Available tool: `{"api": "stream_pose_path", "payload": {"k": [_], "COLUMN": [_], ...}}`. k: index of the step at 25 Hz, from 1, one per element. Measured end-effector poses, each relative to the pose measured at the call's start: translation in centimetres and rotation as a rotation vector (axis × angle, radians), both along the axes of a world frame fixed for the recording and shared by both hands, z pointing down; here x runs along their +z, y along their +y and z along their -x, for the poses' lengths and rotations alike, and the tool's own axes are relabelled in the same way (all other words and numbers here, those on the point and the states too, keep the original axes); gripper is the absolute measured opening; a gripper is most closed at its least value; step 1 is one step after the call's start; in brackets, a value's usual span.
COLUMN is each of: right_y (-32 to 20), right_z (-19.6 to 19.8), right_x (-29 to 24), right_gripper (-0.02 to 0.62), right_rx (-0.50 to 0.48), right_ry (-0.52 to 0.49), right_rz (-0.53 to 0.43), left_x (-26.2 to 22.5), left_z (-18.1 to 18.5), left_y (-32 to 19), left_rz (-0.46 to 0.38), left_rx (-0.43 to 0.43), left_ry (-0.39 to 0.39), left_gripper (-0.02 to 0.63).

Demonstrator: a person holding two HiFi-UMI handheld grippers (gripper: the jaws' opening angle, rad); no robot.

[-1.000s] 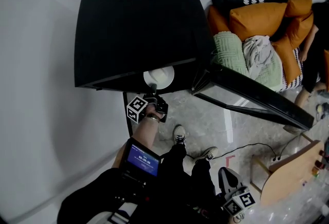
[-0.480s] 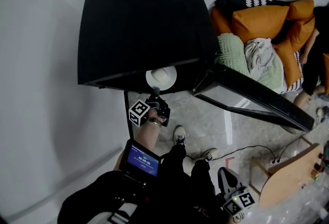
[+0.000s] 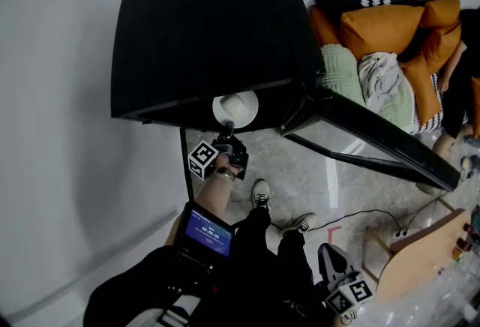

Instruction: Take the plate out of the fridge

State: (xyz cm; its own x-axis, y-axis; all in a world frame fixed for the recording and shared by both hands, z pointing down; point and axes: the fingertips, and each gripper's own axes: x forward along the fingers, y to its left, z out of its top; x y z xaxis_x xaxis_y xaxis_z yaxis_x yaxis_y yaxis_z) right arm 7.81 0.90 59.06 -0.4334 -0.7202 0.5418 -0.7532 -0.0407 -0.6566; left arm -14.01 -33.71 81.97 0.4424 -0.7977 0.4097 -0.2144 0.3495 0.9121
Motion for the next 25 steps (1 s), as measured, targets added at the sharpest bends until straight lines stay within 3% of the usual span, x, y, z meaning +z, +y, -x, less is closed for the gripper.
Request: {"api": "stream_pose_path", "payload": {"k": [19,25], "right_y": [0.9,0.4], "right_z": [0.0,0.9], "right_x": [0.4,-0.2], "right_gripper": [0.006,0.006], "right_rx": [0.001,0.008], "right_ry": [0.013,-0.026], "right_rz": [0.009,0.018], "left_x": [0.9,-0.2], "left_z": [-0.8,-0.6], "left_y": [-0.9,-0.4], "left_rz": [0.0,-0.038], "left_rx": [-0.009,0.042], "left_ry": [0.047,0.011], "left_gripper": [0.04,0.014]}}
